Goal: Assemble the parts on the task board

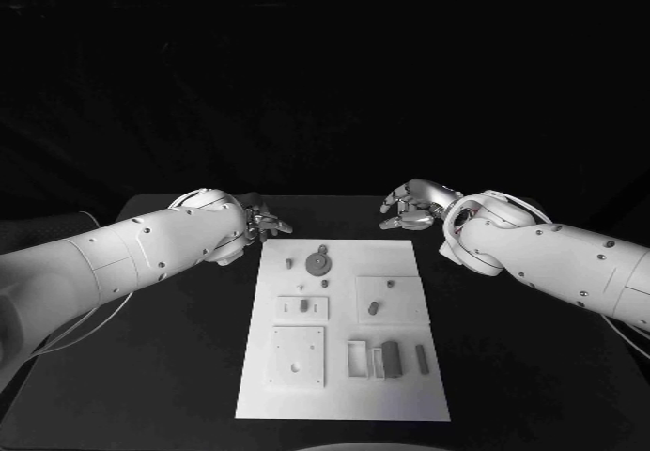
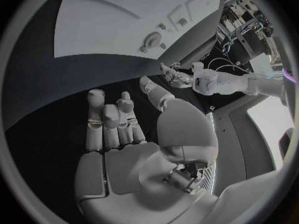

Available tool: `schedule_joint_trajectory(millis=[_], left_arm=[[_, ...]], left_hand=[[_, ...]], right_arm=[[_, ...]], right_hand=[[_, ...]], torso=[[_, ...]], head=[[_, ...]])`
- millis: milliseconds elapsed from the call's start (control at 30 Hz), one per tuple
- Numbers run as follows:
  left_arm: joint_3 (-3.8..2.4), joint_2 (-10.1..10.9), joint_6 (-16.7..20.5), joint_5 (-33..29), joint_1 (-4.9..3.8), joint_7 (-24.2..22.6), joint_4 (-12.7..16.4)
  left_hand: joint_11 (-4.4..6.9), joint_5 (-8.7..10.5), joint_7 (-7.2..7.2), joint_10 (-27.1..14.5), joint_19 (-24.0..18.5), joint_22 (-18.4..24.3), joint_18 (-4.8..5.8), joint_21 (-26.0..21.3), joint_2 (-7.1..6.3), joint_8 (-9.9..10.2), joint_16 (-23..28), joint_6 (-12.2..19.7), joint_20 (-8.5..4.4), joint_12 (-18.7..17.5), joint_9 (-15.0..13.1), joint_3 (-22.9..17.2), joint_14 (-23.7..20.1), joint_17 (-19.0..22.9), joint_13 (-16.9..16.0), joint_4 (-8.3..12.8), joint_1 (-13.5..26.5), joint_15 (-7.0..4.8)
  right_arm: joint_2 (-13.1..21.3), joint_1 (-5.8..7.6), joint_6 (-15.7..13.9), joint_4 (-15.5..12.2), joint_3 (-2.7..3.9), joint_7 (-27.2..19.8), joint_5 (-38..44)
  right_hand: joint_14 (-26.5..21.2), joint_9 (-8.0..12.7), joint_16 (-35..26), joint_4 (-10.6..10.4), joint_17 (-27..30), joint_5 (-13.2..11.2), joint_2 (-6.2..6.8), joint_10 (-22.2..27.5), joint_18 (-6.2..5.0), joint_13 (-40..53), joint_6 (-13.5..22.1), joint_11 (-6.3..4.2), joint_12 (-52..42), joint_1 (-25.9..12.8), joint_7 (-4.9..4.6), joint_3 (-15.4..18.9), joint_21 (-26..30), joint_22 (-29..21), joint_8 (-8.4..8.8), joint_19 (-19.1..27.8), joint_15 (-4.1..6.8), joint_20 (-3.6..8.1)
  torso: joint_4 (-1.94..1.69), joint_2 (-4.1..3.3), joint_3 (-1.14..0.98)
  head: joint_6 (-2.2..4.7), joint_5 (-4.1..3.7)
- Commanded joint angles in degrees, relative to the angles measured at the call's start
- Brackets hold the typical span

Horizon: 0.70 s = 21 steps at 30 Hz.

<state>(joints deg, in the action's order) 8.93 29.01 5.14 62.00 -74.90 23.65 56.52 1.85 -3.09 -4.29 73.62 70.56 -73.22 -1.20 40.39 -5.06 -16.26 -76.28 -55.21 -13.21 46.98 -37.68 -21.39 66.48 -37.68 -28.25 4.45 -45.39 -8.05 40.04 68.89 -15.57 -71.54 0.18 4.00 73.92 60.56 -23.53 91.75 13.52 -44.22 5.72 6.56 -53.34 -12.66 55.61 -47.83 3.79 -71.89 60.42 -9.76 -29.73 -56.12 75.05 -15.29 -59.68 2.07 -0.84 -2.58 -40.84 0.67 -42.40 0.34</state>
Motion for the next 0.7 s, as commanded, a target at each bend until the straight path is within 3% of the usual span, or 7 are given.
schedule_joint_trajectory(millis=[33,267,700], left_arm=[[0.05,-1.1,-7.5,6.1,-0.02,3.6,-1.5],[0.4,-2.9,-9.0,6.8,0.03,3.4,-3.5],[0.82,-5.0,-9.5,6.2,0.62,2.2,-5.2]], left_hand=[[0.61,0.3,0.19,0.2,0.4,-0.5,-4.38,0.6,0.41,-0.3,-0.7,-1.0,-0.34,0.7,0.1,1.2,0.1,-0.5,-0.7,-0.6,1.2,-0.55],[1.25,0.31,0.84,0.6,0.9,-1.6,-4.3,1.6,1.21,-0.6,-1.8,-2.7,-0.58,1.7,0.3,3.2,0.5,-1.2,-1.8,-1.8,2.5,-1.19],[1.47,0.29,1.07,0.5,0.7,-2.3,-4.23,2.0,3.22,-0.4,-2.1,-3.6,-0.74,2.0,0.9,4.8,0.4,-1.5,-2.5,-3.9,3.2,-1.42]], right_arm=[[-0.2,-0.03,0.7,0.1,0.02,-0.3,0.0],[-0.4,-0.12,0.7,0.2,0.02,-0.3,0.0],[-0.7,-0.17,0.8,0.2,0.02,-0.3,0.0]], right_hand=[[0.1,0.1,-0.3,-0.4,-0.1,0.2,0.05,0.4,-2.34,-0.1,0.0,-0.01,-0.2,-0.5,-0.4,0.0,0.3,0.5,0.16,0.2,0.16,0.39],[0.1,0.1,-0.3,-0.4,-0.1,0.2,0.04,0.4,-2.34,-0.1,0.0,-0.01,-0.2,-0.5,-0.4,0.0,0.3,0.5,0.15,0.2,0.16,0.39],[0.1,0.1,-0.3,-0.4,-0.1,0.2,0.02,0.4,-2.34,-0.1,0.0,-0.01,-0.3,-0.5,-0.4,0.0,0.3,0.5,0.15,0.2,0.16,0.39]], torso=[[-0.04,0.01,-0.01],[0.06,-0.03,0.08],[0.03,0.02,0.01]], head=[[0.1,0.09],[0.0,0.06],[-0.23,-0.04]])
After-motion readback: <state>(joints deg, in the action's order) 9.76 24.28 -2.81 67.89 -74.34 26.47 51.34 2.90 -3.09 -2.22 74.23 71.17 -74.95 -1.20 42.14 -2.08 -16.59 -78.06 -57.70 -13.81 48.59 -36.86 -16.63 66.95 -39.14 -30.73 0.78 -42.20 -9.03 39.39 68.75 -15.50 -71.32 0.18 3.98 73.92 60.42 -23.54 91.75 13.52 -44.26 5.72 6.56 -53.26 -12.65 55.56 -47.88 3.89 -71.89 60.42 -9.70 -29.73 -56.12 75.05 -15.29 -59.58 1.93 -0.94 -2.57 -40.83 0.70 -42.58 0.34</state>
